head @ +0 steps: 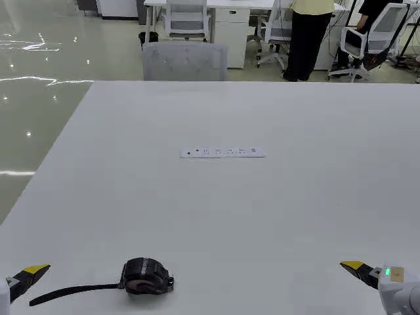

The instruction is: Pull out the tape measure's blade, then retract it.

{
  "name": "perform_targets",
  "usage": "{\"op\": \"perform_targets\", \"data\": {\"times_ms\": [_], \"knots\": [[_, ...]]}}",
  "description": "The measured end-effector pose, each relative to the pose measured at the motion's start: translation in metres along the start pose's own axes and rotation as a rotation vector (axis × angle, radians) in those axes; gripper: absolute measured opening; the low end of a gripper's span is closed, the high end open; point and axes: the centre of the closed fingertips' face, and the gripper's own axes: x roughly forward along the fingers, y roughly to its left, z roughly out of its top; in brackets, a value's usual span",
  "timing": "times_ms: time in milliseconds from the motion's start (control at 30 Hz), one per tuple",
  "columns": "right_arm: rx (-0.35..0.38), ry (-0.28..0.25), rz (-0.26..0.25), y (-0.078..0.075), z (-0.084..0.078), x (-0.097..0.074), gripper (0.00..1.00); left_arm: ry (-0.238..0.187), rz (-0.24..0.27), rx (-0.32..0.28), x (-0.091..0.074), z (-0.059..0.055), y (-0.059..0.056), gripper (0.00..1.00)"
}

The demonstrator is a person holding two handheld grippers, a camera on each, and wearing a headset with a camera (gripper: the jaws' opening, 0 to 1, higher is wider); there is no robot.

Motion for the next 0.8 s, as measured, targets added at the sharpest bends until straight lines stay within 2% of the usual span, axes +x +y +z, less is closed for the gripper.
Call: {"op": "perform_targets", "data": {"times_ms": [367,533,633,700,800], "knots": [[0.013,-0.002,-0.008,-0.003,-0.001,-0.002,1.00,0.015,-0.014,0.020,0.006,0.004,-0.002,0.99],[0.014,-0.034,0.002,-0.002,0.014,-0.001,1.00,0.029,-0.039,0.041,0.012,0.008,-0.005,0.99],[0.003,-0.048,0.014,-0.002,0.024,0.001,1.00,0.069,-0.063,0.096,0.016,0.008,-0.004,0.99],[-0.010,-0.056,0.021,-0.002,0.031,0.003,1.00,0.088,-0.078,0.165,0.019,0.011,-0.003,0.99],[-0.017,-0.049,0.030,-0.003,0.037,0.009,1.00,0.104,-0.115,0.197,0.024,0.017,-0.006,0.99]]}}
